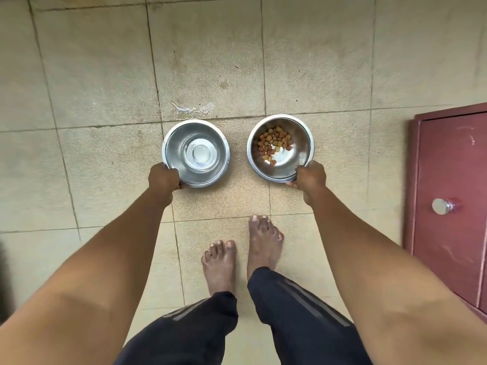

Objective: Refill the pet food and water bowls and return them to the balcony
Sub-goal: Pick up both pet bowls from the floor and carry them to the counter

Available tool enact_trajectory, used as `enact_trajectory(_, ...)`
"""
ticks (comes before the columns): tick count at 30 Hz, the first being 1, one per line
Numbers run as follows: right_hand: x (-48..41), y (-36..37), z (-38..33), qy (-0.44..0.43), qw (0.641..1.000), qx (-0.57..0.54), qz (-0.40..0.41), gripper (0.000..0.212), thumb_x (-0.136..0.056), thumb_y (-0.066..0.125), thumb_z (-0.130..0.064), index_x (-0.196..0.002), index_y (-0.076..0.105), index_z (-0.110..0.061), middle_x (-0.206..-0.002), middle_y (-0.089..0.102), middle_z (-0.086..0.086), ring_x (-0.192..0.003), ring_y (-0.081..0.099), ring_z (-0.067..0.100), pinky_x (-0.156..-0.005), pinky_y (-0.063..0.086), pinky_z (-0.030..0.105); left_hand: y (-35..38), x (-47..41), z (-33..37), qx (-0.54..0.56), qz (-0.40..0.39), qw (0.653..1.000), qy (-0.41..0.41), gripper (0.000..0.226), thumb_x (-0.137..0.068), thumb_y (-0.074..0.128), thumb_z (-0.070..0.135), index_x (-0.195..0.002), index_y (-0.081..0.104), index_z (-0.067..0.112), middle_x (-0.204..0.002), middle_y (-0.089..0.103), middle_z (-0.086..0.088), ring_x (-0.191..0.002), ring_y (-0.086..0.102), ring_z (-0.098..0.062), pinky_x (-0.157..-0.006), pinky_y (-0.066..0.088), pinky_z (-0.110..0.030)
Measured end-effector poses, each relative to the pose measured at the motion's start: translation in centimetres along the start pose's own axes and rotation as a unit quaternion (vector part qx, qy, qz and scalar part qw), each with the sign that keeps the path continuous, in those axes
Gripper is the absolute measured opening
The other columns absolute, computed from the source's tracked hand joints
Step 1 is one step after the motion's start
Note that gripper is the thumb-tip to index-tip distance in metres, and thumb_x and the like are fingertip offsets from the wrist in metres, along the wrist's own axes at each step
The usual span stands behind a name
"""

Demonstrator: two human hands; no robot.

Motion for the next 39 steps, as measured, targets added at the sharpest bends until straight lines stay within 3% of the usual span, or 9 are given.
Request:
enact_trajectory(4, 1.7, -0.9, -0.3, 0.004, 1.0, -0.01, 0.009, 0.02, -0.097, 0.051, 0.001, -0.089, 0.06, -0.015, -0.116, 0.07, 0.02, -0.092, 0.076, 0.035, -0.068, 0.066, 0.04, -0.7, 1.5, 0.8, -0.012, -0.002, 1.0, 0.018, 0.023, -0.086, 0.051, -0.007, -0.105, 0.062, -0.001, -0.115, 0.066, -0.029, -0.094, 0.071, -0.047, -0.076, 0.063, -0.057)
enact_trajectory(9, 8.2, -4.6, -2.1, 0.018, 0.998, -0.062, 0.012, 0.022, -0.099, 0.048, 0.004, -0.097, 0.061, -0.012, -0.099, 0.066, 0.008, -0.077, 0.068, 0.022, -0.068, 0.064, 0.036, -3.3, 8.5, 3.6, -0.024, -0.019, 0.999, 0.029, 0.027, -0.086, 0.048, -0.014, -0.107, 0.062, -0.002, -0.112, 0.067, -0.028, -0.094, 0.071, -0.046, -0.078, 0.063, -0.056)
enact_trajectory(16, 23.8, -14.2, -7.9, 0.006, 0.996, -0.084, 0.02, 0.028, -0.096, 0.045, 0.004, -0.08, 0.055, -0.016, -0.09, 0.061, 0.005, -0.078, 0.067, 0.025, -0.047, 0.058, 0.024, -9.7, 25.9, 10.9, -0.053, -0.023, 0.996, 0.063, 0.021, -0.089, 0.044, -0.01, -0.101, 0.059, -0.003, -0.103, 0.065, -0.024, -0.073, 0.067, -0.036, -0.071, 0.062, -0.046)
enact_trajectory(22, 36.0, -22.6, -12.7, -0.031, 0.995, -0.091, 0.033, 0.028, -0.096, 0.049, 0.003, -0.076, 0.054, -0.017, -0.089, 0.063, 0.005, -0.068, 0.067, 0.019, -0.047, 0.058, 0.027, -15.2, 40.3, 17.8, -0.079, -0.046, 0.99, 0.11, 0.027, -0.088, 0.04, -0.011, -0.104, 0.061, -0.004, -0.1, 0.065, -0.02, -0.065, 0.066, -0.032, -0.045, 0.06, -0.03)
enact_trajectory(28, 44.7, -29.2, -15.3, -0.067, 0.991, -0.107, 0.048, 0.016, -0.093, 0.052, 0.0, -0.096, 0.065, -0.009, -0.112, 0.07, 0.022, -0.08, 0.074, 0.03, -0.049, 0.06, 0.032, -19.4, 50.4, 22.7, -0.094, -0.053, 0.979, 0.174, 0.022, -0.091, 0.042, -0.008, -0.105, 0.059, -0.01, -0.096, 0.064, -0.023, -0.061, 0.065, -0.035, -0.043, 0.059, -0.03)
enact_trajectory(32, 49.3, -32.0, -14.7, -0.08, 0.986, -0.131, 0.061, 0.019, -0.094, 0.052, 0.0, -0.104, 0.068, -0.006, -0.109, 0.071, 0.021, -0.08, 0.076, 0.031, -0.055, 0.063, 0.035, -21.2, 54.8, 24.3, -0.13, -0.061, 0.962, 0.23, 0.02, -0.094, 0.047, -0.006, -0.102, 0.061, -0.017, -0.089, 0.066, -0.028, -0.059, 0.064, -0.032, -0.041, 0.057, -0.028)
enact_trajectory(36, 54.1, -33.7, -12.6, -0.083, 0.976, -0.171, 0.102, 0.017, -0.096, 0.053, -0.001, -0.106, 0.065, -0.001, -0.102, 0.068, 0.02, -0.068, 0.071, 0.024, -0.047, 0.06, 0.031, -22.9, 58.7, 24.7, -0.169, -0.068, 0.942, 0.281, 0.019, -0.096, 0.049, 0.002, -0.092, 0.064, -0.009, -0.084, 0.067, -0.022, -0.056, 0.068, -0.031, -0.036, 0.051, -0.023)
enact_trajectory(39, 57.0, -34.0, -9.6, -0.071, 0.965, -0.223, 0.115, 0.019, -0.097, 0.053, -0.002, -0.109, 0.067, -0.002, -0.103, 0.072, 0.023, -0.077, 0.076, 0.034, -0.058, 0.066, 0.042, -23.7, 60.6, 24.5, -0.204, -0.083, 0.925, 0.309, 0.026, -0.1, 0.054, 0.015, -0.083, 0.063, -0.003, -0.077, 0.068, -0.018, -0.056, 0.071, -0.03, -0.043, 0.055, -0.026)
Point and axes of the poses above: each hand's wrist, its own x-axis away from the middle knuckle, its own y-axis out of the palm, z = x × y, the point moved 2 cm from there along -x, towards the middle knuckle
